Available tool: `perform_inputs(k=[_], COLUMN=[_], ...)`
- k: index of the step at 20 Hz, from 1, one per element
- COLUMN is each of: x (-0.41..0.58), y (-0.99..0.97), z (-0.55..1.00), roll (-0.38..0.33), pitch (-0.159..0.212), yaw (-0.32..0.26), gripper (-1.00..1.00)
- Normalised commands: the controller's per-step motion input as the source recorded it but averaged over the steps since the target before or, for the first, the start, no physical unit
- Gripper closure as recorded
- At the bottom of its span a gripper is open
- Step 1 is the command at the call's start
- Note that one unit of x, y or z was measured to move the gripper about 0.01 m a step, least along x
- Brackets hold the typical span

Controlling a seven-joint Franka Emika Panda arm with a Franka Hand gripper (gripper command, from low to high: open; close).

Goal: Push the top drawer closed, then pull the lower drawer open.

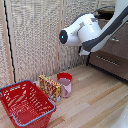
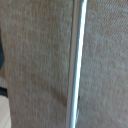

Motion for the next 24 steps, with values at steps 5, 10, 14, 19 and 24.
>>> perform_inputs(k=[5,10,14,19,24], x=[-0.095,-0.241,-0.330,-0.216,-0.029], y=[-0.61,-0.37,-0.09,-0.20,-0.61], z=[0.00,0.00,0.00,0.05,0.14], roll=[-0.071,-0.014,-0.052,-0.048,-0.005], pitch=[-0.011,0.000,0.000,0.000,0.000], yaw=[0.149,0.076,0.061,0.154,0.188], gripper=[-1.00,1.00,1.00,1.00,1.00])
